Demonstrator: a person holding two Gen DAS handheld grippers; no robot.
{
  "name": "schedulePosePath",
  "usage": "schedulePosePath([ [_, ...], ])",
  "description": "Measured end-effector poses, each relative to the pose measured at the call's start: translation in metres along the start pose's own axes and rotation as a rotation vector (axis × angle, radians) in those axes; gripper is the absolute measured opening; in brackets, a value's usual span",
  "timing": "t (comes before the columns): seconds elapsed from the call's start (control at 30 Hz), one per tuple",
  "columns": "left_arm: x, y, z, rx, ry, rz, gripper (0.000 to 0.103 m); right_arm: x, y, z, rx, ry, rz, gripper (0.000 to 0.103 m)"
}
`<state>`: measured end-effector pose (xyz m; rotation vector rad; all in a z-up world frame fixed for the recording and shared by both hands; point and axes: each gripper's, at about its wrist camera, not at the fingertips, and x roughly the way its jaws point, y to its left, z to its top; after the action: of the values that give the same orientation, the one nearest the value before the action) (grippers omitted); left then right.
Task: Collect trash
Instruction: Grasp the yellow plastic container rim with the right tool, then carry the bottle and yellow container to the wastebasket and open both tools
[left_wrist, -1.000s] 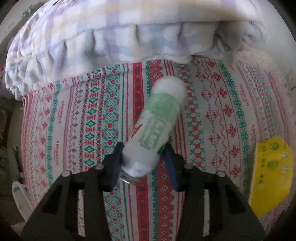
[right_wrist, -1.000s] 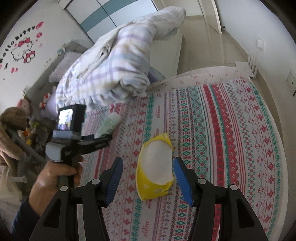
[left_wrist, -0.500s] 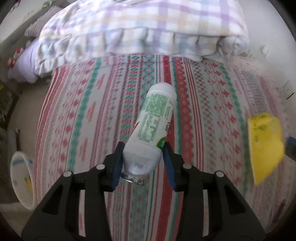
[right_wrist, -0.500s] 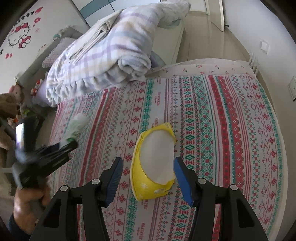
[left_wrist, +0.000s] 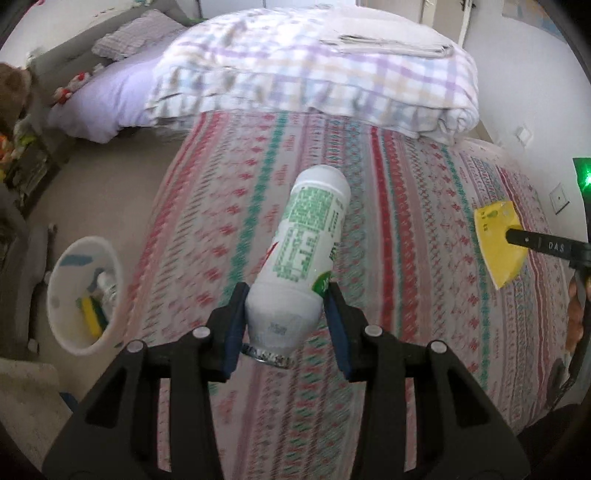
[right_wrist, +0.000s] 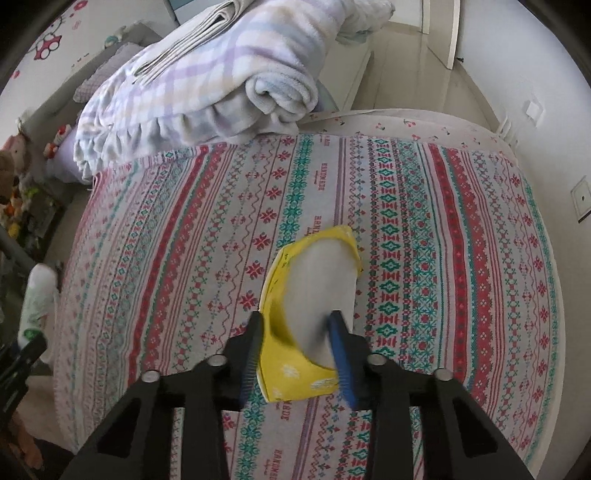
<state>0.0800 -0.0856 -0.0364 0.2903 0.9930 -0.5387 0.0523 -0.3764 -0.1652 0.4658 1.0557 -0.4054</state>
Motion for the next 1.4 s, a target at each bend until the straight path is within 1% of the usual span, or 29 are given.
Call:
schedulePosePath([
  [0.1,-0.006,0.016,-0.014,-0.028,-0.031,0.019,0.043,0.0,0.007,-0.001,-0.019,-0.006,-0.027,0.026],
  [0.17,-0.006,0.026,-0.019,-0.054,-0.029,0.018,0.043,-0.003,0.013,-0.002,-0.036,-0.021,-0.054,0.024],
  [0.23,-0.008,0.039,-0.021,-0.083,-0.03,0.006,0.043,-0.009,0.021,-0.005,-0.047,-0.041,-0.046,0.024],
  [0.3,-0.012,0.047,-0.022,-0.089,-0.056,0.021,0.043,-0.017,0.03,-0.007,-0.049,-0.064,-0.044,0.023],
  [0.37,-0.012,0.054,-0.023,-0.091,-0.07,0.029,0.043,-0.024,0.038,-0.01,-0.049,-0.083,-0.029,0.023],
  [0.47,-0.011,0.067,-0.027,-0.125,-0.062,-0.003,0.043,-0.034,0.054,-0.013,-0.067,-0.113,0.001,0.023],
  [0.67,-0.009,0.087,-0.033,-0.165,-0.062,-0.015,0.043,-0.035,0.083,-0.018,-0.082,-0.123,0.045,0.023],
  [0.73,-0.008,0.096,-0.035,-0.186,-0.055,-0.032,0.043,-0.035,0.091,-0.021,-0.082,-0.124,0.069,0.023],
  [0.8,-0.008,0.11,-0.036,-0.226,-0.046,-0.065,0.043,-0.037,0.104,-0.026,-0.084,-0.124,0.114,0.023],
  [0.9,-0.007,0.142,-0.036,-0.314,-0.05,-0.093,0.043,-0.041,0.12,-0.031,-0.086,-0.133,0.189,0.023],
  [0.97,-0.006,0.173,-0.038,-0.408,-0.046,-0.101,0.043,-0.043,0.128,-0.033,-0.08,-0.139,0.244,0.023],
  [1.0,-0.005,0.194,-0.041,-0.472,-0.035,-0.115,0.043,-0.042,0.132,-0.033,-0.076,-0.138,0.266,0.023],
  [1.07,-0.002,0.221,-0.047,-0.564,-0.02,-0.143,0.043,-0.041,0.14,-0.036,-0.063,-0.132,0.313,0.023],
  [1.1,0.0,0.242,-0.052,-0.634,-0.014,-0.164,0.043,-0.039,0.145,-0.037,-0.056,-0.128,0.339,0.023],
  [1.17,0.001,0.27,-0.061,-0.735,-0.017,-0.164,0.043,-0.038,0.155,-0.039,-0.05,-0.118,0.374,0.023],
  [1.2,0.001,0.278,-0.064,-0.766,-0.018,-0.156,0.043,-0.037,0.162,-0.039,-0.053,-0.113,0.393,0.023],
  [1.23,0.003,0.292,-0.07,-0.82,-0.016,-0.148,0.043,-0.037,0.17,-0.04,-0.059,-0.111,0.407,0.023],
  [1.27,0.005,0.298,-0.073,-0.847,-0.013,-0.15,0.043,-0.037,0.177,-0.04,-0.067,-0.11,0.42,0.023],
  [1.3,0.009,0.307,-0.079,-0.891,-0.003,-0.162,0.043,-0.037,0.188,-0.04,-0.078,-0.111,0.44,0.023],
  [1.4,0.022,0.316,-0.086,-0.956,0.036,-0.204,0.043,-0.036,0.213,-0.039,-0.093,-0.108,0.489,0.023],
])
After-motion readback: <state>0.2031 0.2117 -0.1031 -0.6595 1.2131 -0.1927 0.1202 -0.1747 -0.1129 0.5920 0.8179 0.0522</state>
